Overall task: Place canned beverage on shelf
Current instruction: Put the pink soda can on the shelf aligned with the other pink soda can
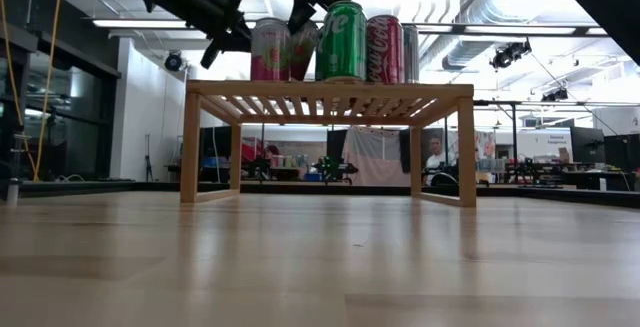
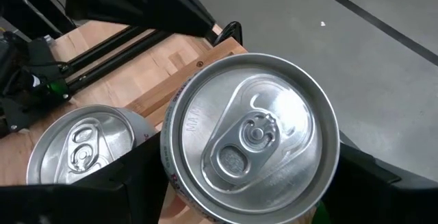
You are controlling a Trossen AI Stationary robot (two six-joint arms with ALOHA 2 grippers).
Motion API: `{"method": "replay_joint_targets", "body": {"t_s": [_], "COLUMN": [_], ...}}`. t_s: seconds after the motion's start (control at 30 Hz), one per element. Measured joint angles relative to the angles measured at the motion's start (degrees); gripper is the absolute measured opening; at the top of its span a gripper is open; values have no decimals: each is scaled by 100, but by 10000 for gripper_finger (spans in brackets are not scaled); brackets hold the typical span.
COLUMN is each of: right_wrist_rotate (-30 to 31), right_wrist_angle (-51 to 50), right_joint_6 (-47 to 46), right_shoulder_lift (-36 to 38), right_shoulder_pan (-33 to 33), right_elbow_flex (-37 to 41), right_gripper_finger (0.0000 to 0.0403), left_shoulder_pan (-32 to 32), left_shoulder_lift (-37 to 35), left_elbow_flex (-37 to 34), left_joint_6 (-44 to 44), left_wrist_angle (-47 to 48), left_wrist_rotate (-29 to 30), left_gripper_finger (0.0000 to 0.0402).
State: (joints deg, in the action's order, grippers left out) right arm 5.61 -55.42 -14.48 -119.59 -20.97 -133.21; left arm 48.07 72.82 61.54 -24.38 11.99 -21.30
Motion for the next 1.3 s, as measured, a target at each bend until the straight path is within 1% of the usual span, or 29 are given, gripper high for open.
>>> {"method": "replay_joint_targets", "body": {"t_s": [0.1, 0.2, 0.33, 0.5, 1.17, 1.3], "right_wrist_rotate": [-2, -4, -7, -11, 57, -16], "right_wrist_angle": [0, 0, 0, -4, 54, 51], "right_joint_6": [0, 0, 0, 52, 144, 134], "right_shoulder_lift": [0, 0, 0, 0, -11, -11], "right_shoulder_pan": [0, 0, 0, 0, 4, 2], "right_elbow_flex": [0, 0, 0, 0, 11, 11], "right_gripper_finger": [292, 292, 292, 292, 292, 292], "left_shoulder_pan": [-2, -5, -9, -11, -94, -131], "left_shoulder_lift": [82, 202, 378, 481, 524, 527], "left_elbow_flex": [0, 2, 2, 2, 4, 4], "left_joint_6": [90, 92, 94, 100, 358, 396], "left_wrist_angle": [36, 2, 4, -253, -249, -230], "left_wrist_rotate": [-190, -400, -485, -703, -711, -710], "left_gripper_finger": [18, 4, 2, 1, 0, 0]}}
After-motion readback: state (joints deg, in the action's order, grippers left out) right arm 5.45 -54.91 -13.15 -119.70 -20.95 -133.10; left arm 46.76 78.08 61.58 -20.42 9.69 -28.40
